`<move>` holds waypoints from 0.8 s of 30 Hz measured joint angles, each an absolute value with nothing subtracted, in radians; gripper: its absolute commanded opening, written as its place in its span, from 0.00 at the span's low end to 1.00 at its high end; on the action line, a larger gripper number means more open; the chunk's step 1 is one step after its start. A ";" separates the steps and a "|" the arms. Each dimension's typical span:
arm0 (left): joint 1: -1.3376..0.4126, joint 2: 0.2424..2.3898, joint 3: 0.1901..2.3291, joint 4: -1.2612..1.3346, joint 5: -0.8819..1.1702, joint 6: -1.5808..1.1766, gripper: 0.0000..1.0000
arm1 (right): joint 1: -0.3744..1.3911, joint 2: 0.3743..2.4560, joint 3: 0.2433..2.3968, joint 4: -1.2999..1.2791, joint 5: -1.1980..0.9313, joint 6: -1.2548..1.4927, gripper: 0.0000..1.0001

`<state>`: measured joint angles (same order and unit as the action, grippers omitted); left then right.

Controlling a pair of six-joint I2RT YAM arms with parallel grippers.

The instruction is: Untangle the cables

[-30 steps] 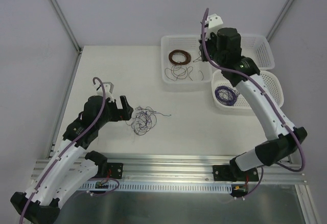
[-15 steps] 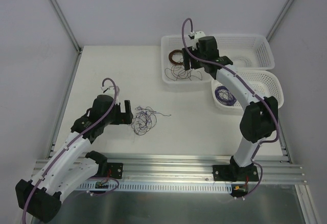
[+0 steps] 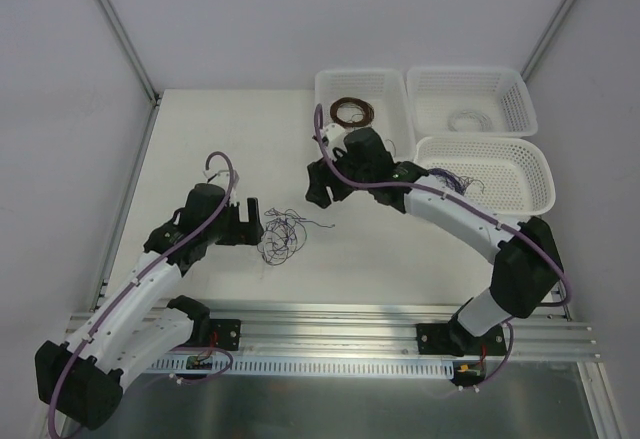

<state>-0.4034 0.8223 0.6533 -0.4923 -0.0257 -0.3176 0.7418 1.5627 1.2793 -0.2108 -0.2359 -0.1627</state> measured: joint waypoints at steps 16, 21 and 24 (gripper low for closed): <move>-0.378 0.879 0.653 -0.492 -0.005 -0.318 0.99 | 0.936 1.725 1.172 0.010 -0.247 -0.015 0.36; -0.371 0.892 0.653 -0.492 0.001 -0.318 0.99 | 0.971 1.804 1.178 0.054 -0.250 -0.002 0.33; -0.371 0.895 0.653 -0.492 0.001 -0.318 0.99 | 0.973 1.845 1.189 0.070 -0.252 0.000 0.33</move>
